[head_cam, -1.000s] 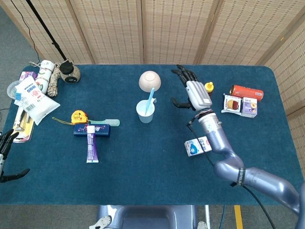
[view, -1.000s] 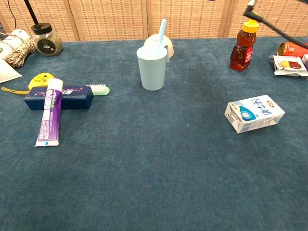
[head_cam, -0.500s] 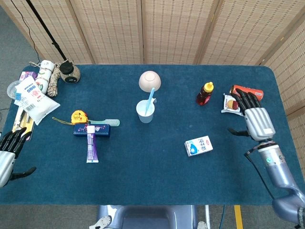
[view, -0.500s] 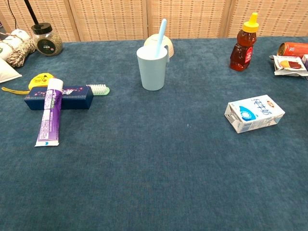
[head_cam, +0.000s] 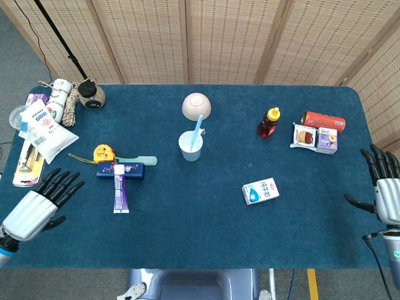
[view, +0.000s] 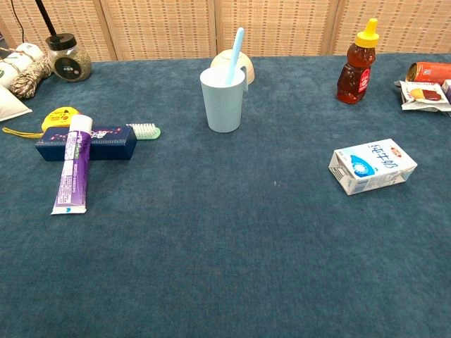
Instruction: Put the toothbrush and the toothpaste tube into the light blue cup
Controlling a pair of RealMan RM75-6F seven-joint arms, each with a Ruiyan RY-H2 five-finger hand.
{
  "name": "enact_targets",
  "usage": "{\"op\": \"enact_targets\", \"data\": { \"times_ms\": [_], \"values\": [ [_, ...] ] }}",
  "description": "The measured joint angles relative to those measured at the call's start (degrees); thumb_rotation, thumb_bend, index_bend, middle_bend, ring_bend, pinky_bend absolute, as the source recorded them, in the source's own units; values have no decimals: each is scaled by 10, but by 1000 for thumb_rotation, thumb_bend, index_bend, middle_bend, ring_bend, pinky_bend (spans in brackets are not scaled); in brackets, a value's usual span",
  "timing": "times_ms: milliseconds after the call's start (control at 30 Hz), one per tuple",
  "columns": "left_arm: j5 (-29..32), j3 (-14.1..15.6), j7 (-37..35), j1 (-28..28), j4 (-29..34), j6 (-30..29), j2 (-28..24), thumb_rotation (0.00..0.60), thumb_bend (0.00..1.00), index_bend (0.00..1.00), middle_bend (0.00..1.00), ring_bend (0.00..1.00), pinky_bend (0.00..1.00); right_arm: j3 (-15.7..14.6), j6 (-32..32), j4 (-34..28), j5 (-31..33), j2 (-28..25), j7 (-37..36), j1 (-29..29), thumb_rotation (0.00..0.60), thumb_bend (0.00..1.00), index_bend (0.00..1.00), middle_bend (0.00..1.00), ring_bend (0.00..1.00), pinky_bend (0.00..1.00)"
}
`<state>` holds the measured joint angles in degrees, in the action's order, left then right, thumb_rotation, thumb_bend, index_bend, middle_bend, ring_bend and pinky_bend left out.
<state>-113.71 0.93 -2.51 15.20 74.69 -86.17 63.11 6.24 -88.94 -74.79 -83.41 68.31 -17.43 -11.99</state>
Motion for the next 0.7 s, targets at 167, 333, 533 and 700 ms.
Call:
{"op": "enact_targets", "data": {
  "times_ms": [167,333,533,700],
  "values": [
    [-52,8,34,37,-85,-6,31,600,0,0,0,0,0,-3,-16,2,1,10,14,20,600,125,0,0,0,0],
    [-102,17,69,78,-156,-11,56,600,0,0,0,0,0,8,-21,-5,8,8,12,25,600,124,0,0,0,0],
    [-141,30,123,134,-220,11,80,600,0,0,0,0,0,15,-16,-9,10,8,7,28,600,124,0,0,0,0],
    [-147,42,132,166,-256,39,118,600,0,0,0,0,0,16,-7,-10,8,9,4,28,600,124,0,0,0,0]
  ]
}}
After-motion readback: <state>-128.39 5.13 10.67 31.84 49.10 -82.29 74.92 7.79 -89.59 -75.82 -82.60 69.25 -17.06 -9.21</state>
